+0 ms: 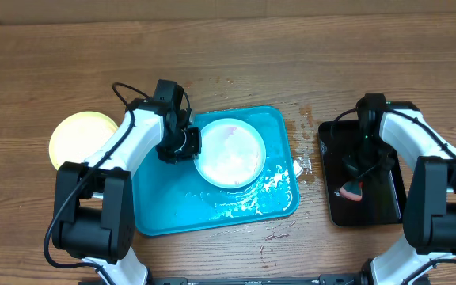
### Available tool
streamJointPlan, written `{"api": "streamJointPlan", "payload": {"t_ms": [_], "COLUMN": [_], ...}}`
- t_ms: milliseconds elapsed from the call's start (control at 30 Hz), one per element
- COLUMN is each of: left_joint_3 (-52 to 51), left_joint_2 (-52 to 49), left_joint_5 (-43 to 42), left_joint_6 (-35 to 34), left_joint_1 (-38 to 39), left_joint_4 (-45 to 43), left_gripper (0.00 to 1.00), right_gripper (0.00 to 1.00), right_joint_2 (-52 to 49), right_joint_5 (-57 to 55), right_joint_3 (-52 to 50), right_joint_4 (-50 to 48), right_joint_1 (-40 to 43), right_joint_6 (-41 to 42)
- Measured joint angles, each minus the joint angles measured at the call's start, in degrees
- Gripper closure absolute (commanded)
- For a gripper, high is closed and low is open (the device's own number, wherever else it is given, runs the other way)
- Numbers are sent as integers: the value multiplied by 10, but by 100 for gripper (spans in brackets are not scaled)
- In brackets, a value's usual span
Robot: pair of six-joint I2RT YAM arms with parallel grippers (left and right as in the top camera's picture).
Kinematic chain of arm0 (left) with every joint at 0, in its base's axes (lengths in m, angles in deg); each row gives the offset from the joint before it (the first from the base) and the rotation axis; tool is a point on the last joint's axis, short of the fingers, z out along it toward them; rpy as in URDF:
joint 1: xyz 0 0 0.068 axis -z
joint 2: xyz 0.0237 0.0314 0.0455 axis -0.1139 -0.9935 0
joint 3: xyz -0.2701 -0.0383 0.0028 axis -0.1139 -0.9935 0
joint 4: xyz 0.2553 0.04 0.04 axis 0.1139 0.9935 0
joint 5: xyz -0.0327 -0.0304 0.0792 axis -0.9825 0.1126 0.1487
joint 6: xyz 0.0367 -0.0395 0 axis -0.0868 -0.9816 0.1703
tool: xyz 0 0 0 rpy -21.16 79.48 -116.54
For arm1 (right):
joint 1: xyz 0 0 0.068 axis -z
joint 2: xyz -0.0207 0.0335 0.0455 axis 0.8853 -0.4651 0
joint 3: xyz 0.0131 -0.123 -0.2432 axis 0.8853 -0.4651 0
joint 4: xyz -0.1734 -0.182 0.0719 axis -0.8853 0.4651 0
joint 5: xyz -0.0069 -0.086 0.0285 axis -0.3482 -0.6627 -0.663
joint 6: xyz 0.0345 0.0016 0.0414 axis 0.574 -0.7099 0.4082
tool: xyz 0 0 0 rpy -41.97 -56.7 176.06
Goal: Clean dirty plates on tray and stack at the side
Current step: 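Return the sponge to the black tray with the right gripper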
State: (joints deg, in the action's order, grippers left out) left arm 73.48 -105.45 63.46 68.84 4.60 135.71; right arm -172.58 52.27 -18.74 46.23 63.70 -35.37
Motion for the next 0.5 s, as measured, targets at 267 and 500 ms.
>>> {"api": "streamJointPlan", "payload": {"t_ms": [267, 500], "left_joint_3": [88, 207], "left_joint_2": [0, 0], "left_joint_5": [66, 202], "left_joint_6": [0, 0], "left_joint_1": [9, 63], "left_joint_4": [92, 193], "left_gripper": [95, 96], "right_gripper": [11, 0], "right_joint_2": [0, 3], "right_joint_5": [17, 28], "right_joint_3": [-13, -13], "right_joint_4": [-8, -9], "right_joint_1": [0, 1], "right_joint_6": [-5, -5]}}
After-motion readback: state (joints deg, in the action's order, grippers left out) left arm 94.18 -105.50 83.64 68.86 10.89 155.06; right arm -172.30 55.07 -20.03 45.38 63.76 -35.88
